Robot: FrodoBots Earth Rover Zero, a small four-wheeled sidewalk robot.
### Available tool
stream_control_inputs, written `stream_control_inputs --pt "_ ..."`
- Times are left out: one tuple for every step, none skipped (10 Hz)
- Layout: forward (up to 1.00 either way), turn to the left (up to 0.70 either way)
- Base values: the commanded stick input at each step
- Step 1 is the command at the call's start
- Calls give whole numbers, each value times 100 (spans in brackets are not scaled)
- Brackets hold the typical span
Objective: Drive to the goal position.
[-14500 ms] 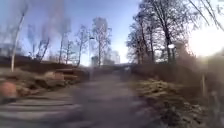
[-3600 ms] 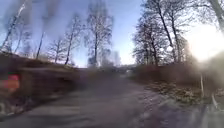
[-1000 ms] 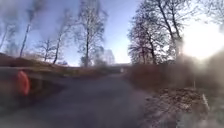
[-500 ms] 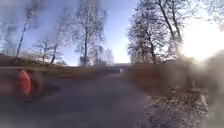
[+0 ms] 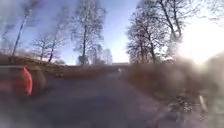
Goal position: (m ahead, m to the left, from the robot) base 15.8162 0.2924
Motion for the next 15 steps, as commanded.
stream_control_inputs --pt "100 0" --pt "97 0" --pt "86 0" --pt "85 0" --pt "85 0" --pt "85 0" --pt "85 0" --pt "85 0" --pt "85 0" --pt "85 0" --pt "85 0" --pt "85 0" --pt "85 0" --pt "85 0" --pt "85 0"
